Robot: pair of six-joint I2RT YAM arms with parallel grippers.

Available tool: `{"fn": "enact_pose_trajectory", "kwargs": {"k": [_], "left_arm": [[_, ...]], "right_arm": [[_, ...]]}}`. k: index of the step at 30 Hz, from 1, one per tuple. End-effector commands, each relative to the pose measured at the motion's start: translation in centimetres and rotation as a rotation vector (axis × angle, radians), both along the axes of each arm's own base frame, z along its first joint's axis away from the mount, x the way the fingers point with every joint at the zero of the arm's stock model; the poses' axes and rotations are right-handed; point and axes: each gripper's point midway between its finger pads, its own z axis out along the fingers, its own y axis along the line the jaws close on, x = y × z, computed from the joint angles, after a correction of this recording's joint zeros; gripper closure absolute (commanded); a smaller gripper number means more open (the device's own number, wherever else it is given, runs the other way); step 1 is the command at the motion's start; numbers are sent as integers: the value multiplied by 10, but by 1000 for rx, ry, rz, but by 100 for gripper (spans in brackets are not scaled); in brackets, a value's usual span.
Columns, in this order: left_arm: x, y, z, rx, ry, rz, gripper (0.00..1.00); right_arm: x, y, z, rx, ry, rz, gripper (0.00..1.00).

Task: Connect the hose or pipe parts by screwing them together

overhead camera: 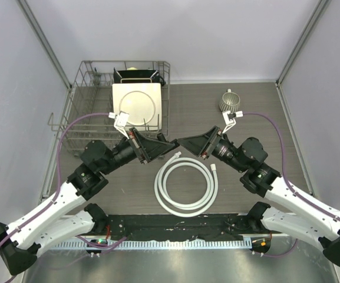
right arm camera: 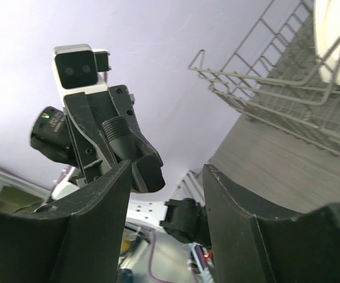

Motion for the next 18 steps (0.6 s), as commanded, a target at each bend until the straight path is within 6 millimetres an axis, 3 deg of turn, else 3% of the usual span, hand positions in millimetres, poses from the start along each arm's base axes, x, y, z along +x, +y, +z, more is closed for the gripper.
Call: {"fn": "enact_pose_trajectory", "kwargs": {"k": [1, 12, 18], "left_arm": [[-19, 8, 55, -182, -141, -54, 100], [-13, 11, 54, -187, -133, -14, 100], [-13, 8, 57, -200, -123, -31, 100]], "right_arm": [[-19, 4, 47, 184, -55, 111, 44], [-26, 8, 48, 266, -33, 177, 62], [-25, 9, 51, 270, -44, 175, 61]]}}
